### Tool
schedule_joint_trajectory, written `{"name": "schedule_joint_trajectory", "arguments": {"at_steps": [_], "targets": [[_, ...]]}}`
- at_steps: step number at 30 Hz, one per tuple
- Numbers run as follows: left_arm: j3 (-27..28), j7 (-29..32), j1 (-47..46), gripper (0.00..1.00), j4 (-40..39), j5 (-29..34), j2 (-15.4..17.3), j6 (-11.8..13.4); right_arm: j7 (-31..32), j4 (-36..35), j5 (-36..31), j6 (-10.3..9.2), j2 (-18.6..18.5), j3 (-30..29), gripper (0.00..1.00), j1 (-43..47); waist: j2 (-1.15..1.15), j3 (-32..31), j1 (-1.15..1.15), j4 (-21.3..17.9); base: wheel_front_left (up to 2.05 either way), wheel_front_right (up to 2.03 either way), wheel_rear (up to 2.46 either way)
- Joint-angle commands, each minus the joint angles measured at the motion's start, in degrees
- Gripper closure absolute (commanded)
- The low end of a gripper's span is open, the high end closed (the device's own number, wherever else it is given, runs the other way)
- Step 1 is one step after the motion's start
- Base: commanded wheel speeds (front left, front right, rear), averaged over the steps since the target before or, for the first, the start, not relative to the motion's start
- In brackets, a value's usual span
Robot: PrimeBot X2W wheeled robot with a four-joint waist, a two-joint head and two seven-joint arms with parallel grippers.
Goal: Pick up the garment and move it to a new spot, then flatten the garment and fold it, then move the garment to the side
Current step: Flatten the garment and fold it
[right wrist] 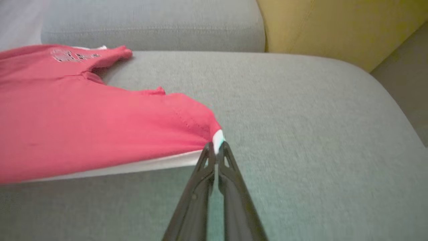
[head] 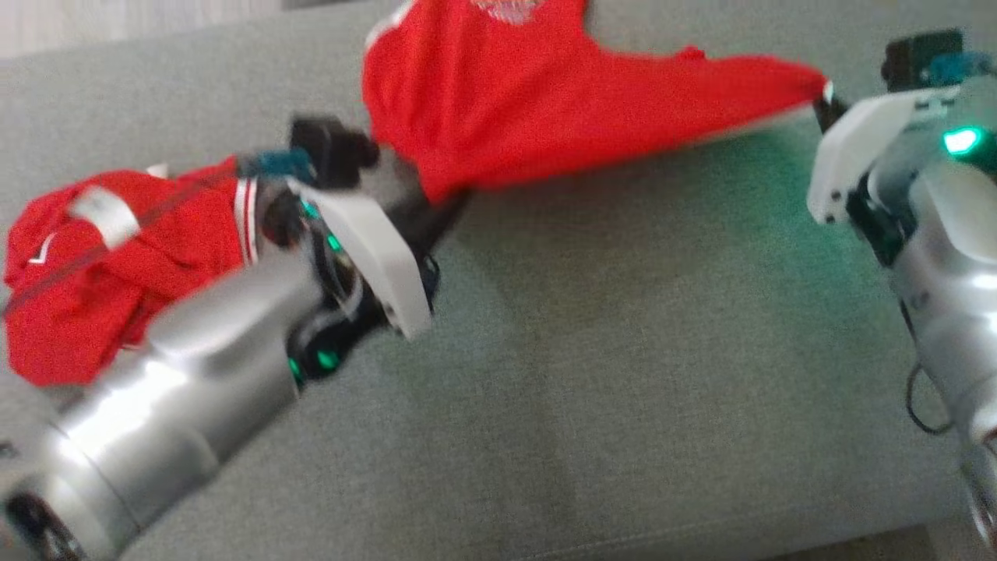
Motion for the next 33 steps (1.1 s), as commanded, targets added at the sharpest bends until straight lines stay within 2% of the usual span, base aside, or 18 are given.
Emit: {"name": "schedule_joint_trajectory", "arguments": {"at_steps": [1,10,15,19,24,33], "targets": [[1.91,-0.60,-0.86,1.00,-1.74,-0.48,1.32,0.10,1.38,-2.35,1.60,0.36,-1.41,1.68,1.00,0.87,0.00,-1.66,0.01,0.28,0.00,0.00,0.00],[1.21,-2.52,12.02,1.00,-5.32,-0.06,-1.72,0.09,14.49,-15.42,16.26,0.36,-11.90,11.15,1.00,13.41,0.00,-8.69,0.01,-0.66,0.00,0.00,0.00],[1.15,-4.13,17.02,1.00,-6.25,-0.03,-3.96,1.06,18.77,-22.87,21.57,0.36,-17.65,12.05,1.00,20.17,0.00,-11.27,0.01,-1.20,0.00,0.00,0.00],[1.12,-5.09,18.90,1.00,-7.10,0.92,-5.45,2.23,19.24,-28.53,24.21,0.36,-20.52,9.82,1.00,23.82,0.00,-11.48,0.01,-1.15,0.00,0.00,0.00],[2.41,-6.95,18.02,1.00,-6.42,1.64,-6.41,4.01,16.82,-33.25,22.61,0.36,-20.61,5.23,1.00,24.31,0.00,-9.82,0.01,-0.04,0.00,0.00,0.00],[5.51,-9.64,14.64,1.00,-4.23,2.08,-8.47,5.28,12.57,-36.84,14.36,0.36,-15.46,-2.86,1.00,20.01,0.00,-5.12,0.01,4.54,0.00,0.00,0.00]]}}
